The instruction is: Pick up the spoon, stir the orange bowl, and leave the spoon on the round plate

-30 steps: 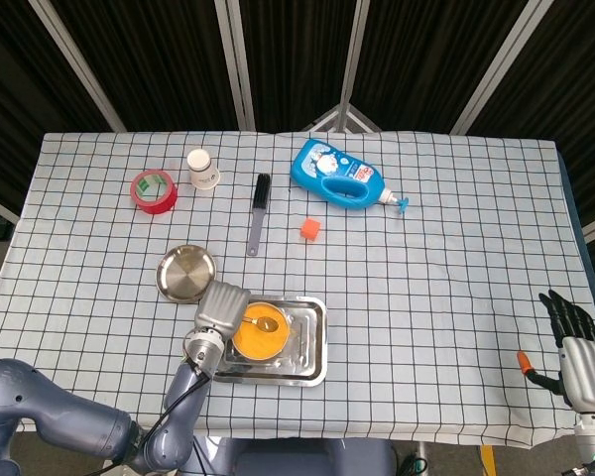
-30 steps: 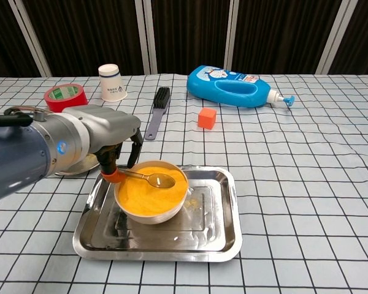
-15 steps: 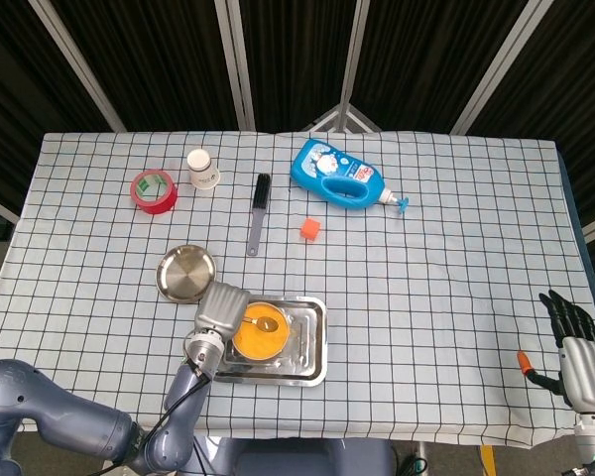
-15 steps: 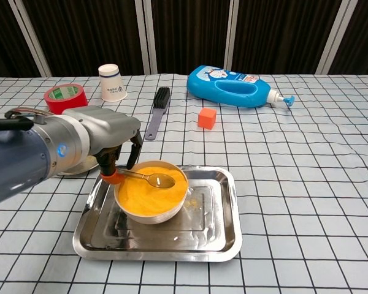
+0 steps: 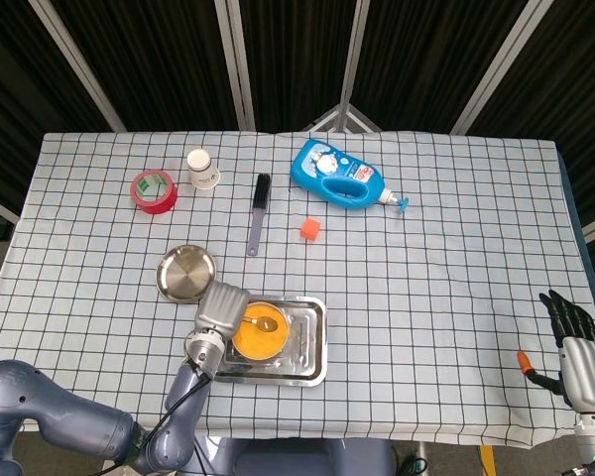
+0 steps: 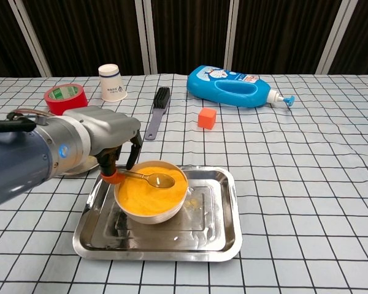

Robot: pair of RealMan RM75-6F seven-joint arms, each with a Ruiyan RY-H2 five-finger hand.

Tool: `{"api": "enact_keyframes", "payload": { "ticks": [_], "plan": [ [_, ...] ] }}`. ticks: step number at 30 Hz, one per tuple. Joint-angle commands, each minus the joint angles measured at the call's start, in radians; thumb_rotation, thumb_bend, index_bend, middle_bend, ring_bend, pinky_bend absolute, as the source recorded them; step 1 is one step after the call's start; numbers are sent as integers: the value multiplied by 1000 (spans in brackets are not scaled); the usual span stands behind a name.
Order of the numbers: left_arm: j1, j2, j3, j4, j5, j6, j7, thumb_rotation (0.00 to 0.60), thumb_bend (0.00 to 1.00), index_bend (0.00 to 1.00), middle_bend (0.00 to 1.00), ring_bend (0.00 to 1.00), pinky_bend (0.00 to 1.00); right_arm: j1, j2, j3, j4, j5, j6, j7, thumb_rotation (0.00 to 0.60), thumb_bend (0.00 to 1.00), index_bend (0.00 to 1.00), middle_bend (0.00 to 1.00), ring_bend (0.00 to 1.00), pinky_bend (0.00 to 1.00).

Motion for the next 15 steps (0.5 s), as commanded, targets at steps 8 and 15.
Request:
{"api": "enact_keyframes", "payload": {
  "ticks": [8,15],
  "plan": [
    [1,-5,-2,3,1,-4,-2,600,529,562,1000,1000,1000,-1,0,0,0,0,2,1,600,394,0,0,0,0],
    [4,-8,-2,5,15,-3,-9,600,534,560,1000,1000,1000,-1,0,1,1,1,1,2,600,393,0,0,0,0]
  ]
}}
